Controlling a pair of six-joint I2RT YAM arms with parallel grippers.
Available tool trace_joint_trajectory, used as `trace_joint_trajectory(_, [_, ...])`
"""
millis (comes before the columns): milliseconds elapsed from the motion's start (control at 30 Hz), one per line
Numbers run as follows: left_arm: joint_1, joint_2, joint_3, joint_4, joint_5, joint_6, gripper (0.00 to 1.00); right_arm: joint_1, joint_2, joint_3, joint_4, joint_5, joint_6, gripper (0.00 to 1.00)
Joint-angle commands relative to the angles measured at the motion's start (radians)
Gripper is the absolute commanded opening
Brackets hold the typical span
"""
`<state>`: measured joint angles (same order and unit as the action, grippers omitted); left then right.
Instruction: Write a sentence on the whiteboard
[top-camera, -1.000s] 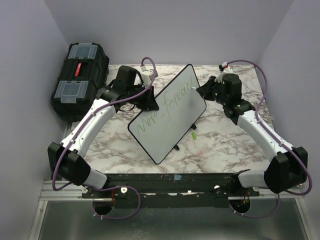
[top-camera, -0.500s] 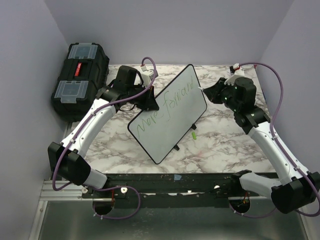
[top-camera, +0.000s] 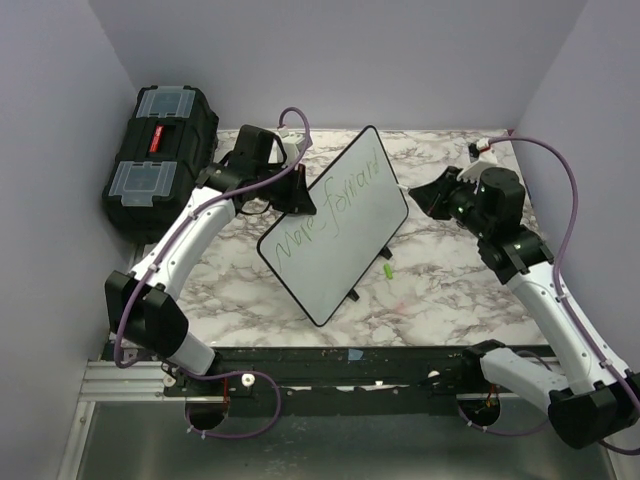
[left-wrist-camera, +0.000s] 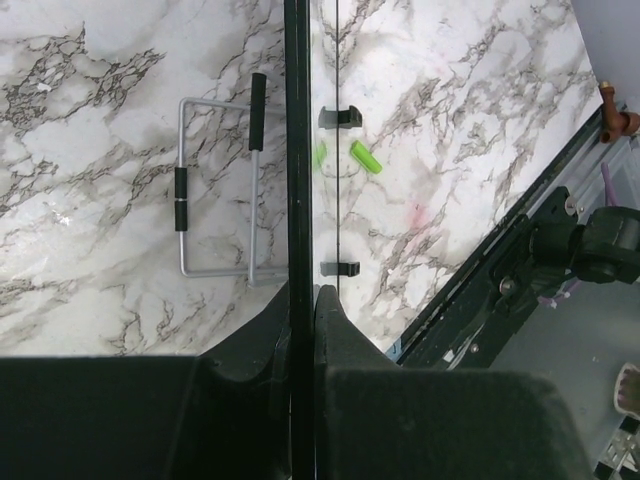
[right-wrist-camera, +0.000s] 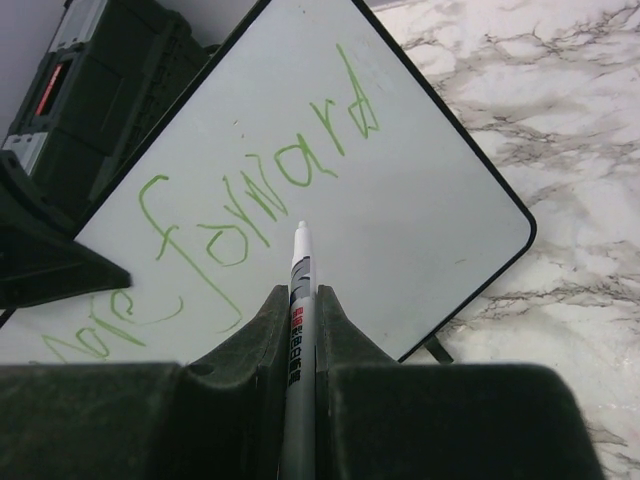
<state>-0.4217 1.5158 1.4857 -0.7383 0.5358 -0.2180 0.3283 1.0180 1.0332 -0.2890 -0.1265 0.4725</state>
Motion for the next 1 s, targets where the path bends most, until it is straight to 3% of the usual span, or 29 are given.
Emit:
trace_joint_trajectory(0, [0.007,0.078,-0.013,-0.03,-0.201,0.14,0.0,0.008,-0.06,-0.028,-0.032,-0.056,0.026,0.01])
trace_joint_trajectory(533, [0.032,0.121,0.033,-0.051,-0.221,0.153,0.0,0.034,-0.023,-0.08,-0.048,-0.178,-0.015,0.01])
trace_joint_trajectory(967, [0.033,0.11,-0.016,-0.01,-0.195,0.149,0.0,0.388,-0.049,-0.087,-0.077,0.135,-0.079,0.01])
